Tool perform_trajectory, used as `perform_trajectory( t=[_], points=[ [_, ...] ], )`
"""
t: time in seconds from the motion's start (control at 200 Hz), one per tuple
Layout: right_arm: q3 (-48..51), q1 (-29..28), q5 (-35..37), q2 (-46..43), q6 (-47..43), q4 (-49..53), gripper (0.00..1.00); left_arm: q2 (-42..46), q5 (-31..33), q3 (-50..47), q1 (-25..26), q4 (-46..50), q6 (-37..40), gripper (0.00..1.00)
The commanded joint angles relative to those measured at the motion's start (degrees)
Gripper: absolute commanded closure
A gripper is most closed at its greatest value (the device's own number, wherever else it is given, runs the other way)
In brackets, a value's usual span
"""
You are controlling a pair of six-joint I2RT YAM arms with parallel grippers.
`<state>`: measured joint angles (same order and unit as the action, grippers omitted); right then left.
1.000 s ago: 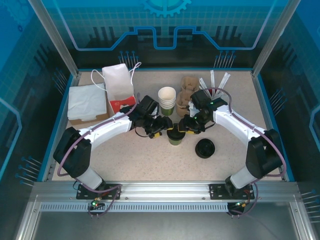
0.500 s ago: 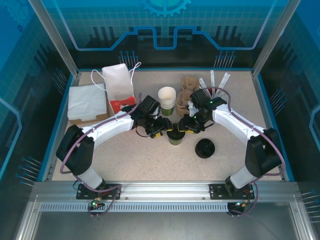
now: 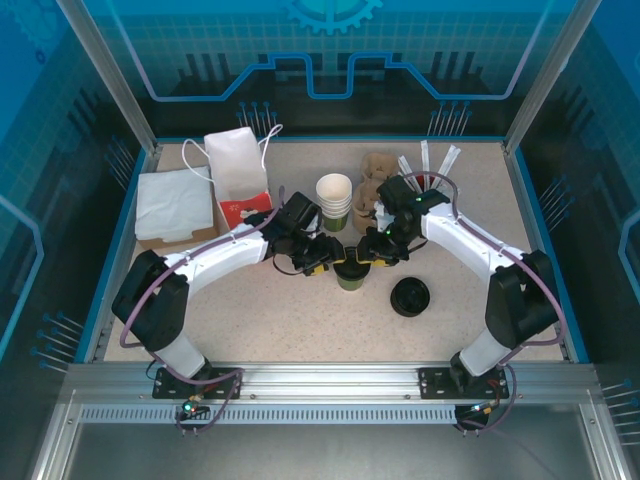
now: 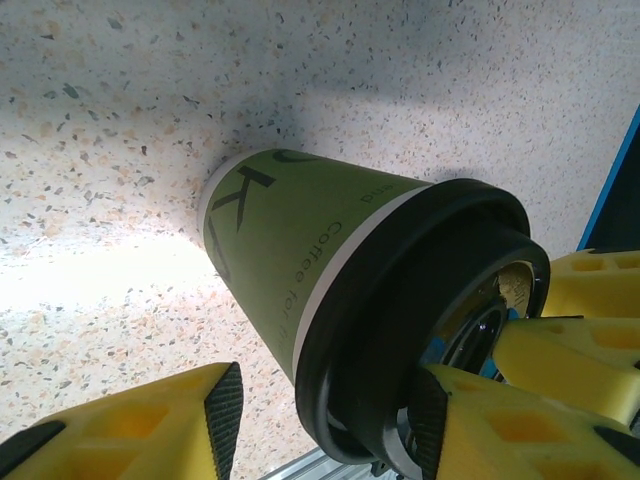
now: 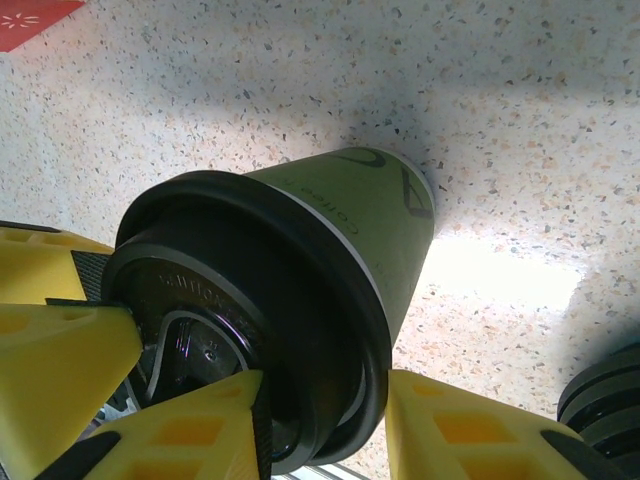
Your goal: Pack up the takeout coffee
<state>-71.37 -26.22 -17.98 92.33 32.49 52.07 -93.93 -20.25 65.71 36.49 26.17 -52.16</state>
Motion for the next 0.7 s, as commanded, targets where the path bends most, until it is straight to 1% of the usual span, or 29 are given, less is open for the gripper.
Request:
perform_trajectory(
  t=[0.0,0.215,0.325,0.545,0.635,0.695],
  points=[
    [2.79,-1.26,5.41,4.16,-0.85,6.61,0.67,-1.83,1.09,-3.52,1.01,5.48,0.05,0.5],
    [2.44,-1.47,6.03,3.67,-0.94,5.99,0.67,-2.07,1.31,-3.35,1.13,5.19,-0.04,0.51],
    [1.3,-1.45,4.07,1.87,-1.02,3.09,0.65,-1.52,2.18,-1.51,1.13,6.2,0.54,0.51],
    [-1.9,-1.46,1.73,0.05,-0.67,-0.6,0.54,-1.21,2.67,3.49,1.12,7.37,1.01,0.46],
    [-3.01,-1.4,2.29,-0.52,-0.67,-0.62,0.52,-1.08,2.67,5.26,1.08,7.78,1.16,0.43],
    [-3.71,-1.39,3.56,-1.05,-0.67,-0.22,0.49,-0.91,2.92,6.59,1.07,8.19,1.48,0.4]
  ],
)
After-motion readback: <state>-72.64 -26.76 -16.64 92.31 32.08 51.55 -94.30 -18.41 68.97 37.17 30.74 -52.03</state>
